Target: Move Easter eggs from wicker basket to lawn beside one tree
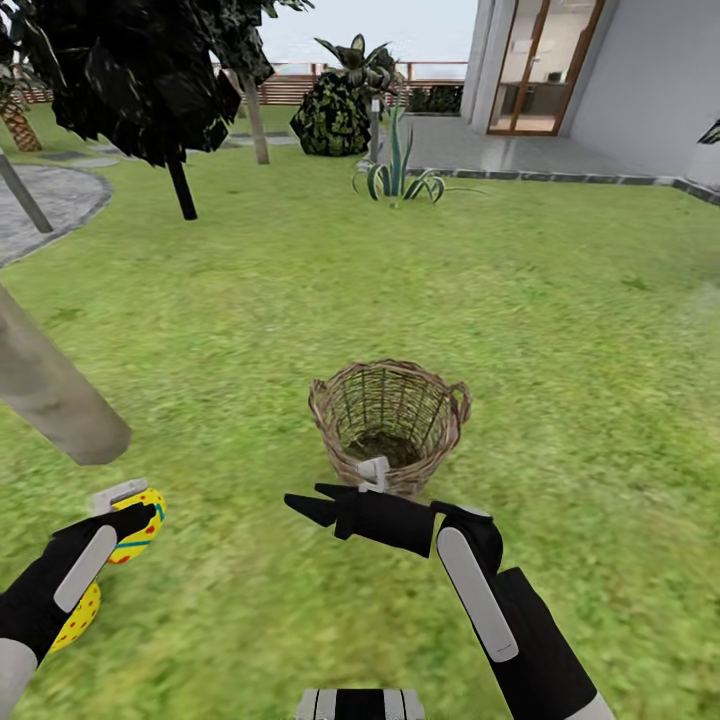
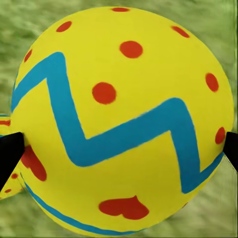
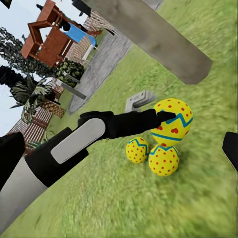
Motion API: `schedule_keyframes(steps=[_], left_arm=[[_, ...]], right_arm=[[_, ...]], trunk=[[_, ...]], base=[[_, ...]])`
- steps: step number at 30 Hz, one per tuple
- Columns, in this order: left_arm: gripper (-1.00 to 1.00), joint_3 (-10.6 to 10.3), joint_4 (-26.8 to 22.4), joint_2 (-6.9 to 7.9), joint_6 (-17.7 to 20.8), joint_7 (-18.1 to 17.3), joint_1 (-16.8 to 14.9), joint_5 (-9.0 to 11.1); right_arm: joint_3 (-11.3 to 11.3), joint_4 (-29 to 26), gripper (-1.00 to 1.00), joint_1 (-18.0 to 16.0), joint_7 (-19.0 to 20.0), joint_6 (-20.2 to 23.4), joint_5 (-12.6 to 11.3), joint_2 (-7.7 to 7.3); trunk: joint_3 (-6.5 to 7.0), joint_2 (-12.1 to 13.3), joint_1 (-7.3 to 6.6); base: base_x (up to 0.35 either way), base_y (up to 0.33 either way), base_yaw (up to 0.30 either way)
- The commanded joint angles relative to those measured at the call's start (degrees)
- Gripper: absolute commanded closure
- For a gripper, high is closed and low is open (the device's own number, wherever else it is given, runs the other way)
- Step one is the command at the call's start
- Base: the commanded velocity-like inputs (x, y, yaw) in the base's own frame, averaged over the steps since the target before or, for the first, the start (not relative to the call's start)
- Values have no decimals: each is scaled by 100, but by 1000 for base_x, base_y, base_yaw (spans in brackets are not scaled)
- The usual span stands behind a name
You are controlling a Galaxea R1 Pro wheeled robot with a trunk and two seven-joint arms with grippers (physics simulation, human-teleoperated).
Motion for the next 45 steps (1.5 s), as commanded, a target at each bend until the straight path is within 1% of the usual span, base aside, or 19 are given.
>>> schedule_keyframes(steps=[1, 6, 9, 19, 24, 30, 45], left_arm=[[100, -44, -15, 9, 0, 53, 0, 57], [100, -61, -12, 9, -5, 56, -1, 60], [100, -63, -6, 9, -12, 57, 0, 54], [100, -63, -1, 9, -128, 57, 0, 58], [100, -63, -1, 9, -292, 63, 0, 60], [100, -59, -1, 9, -386, 70, 0, 62], [100, -55, -10, 9, -421, 74, 0, 60]], right_arm=[[-4, 0, -100, -4, 1, 38, -22, 3], [-2, 0, -100, 1, 1, 38, -22, 3], [3, 0, -100, 2, 1, 38, -22, 3], [13, 0, -100, 4, 1, 44, -19, 7], [14, 0, -100, 3, 1, 42, -14, 8], [14, 0, -100, 9, 1, 42, -7, 11], [28, 8, -100, 11, -1, 42, 6, 12]], trunk=[[-27, -4, 1], [-138, -10, 14], [-205, -14, 22], [-426, -28, 48], [-537, -34, 60], [-670, -42, 76], [-1002, -62, 115]], base=[[0, 0, -283], [0, 0, -262], [0, 0, -87], [0, 0, -9], [0, 0, 0], [0, 0, 0], [0, 0, 0]])
